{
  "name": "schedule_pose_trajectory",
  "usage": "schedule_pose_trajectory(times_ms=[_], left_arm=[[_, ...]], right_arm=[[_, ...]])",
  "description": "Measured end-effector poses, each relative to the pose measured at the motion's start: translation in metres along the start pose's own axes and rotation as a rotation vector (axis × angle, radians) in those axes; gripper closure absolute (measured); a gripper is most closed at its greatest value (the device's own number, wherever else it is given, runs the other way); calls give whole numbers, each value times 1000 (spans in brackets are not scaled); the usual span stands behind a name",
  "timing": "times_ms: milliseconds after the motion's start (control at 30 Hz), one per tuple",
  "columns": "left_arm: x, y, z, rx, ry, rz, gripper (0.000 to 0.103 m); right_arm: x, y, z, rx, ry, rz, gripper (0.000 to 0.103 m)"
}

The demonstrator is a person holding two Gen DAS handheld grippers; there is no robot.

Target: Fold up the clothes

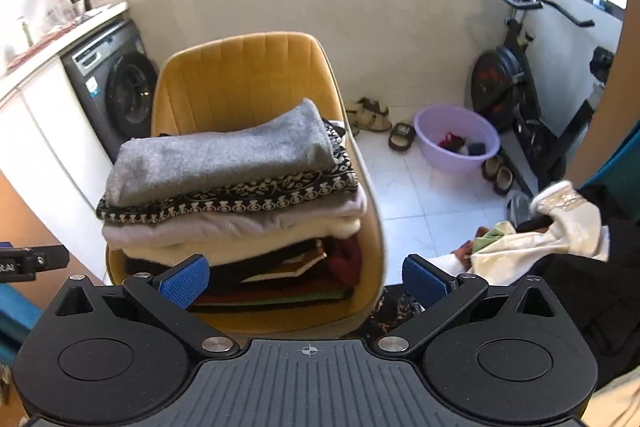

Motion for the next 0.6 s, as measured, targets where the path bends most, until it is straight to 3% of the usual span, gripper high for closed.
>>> schedule_pose_trajectory(times_ms=[133,300,600], left_arm=[[-33,-10,19,2,37,67,1],[-53,-26,37,23,70,60,0],[-65,-36,38,42,23,46,0]], right_arm=[[-27,-9,16,25,35,33,1],[-48,-18,31,12,10,59,1],[-76,-46,30,-47,-59,95,1]])
Point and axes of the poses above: each gripper's, at about its wrist camera, not at the fingertips, and x roughly the way its jaws point, z to its right, y to its top, the point moved 4 cm from there along x, roughly the way its jaws point, and after that the axes turned 11 degrees about -y, right-handed, at the moved point
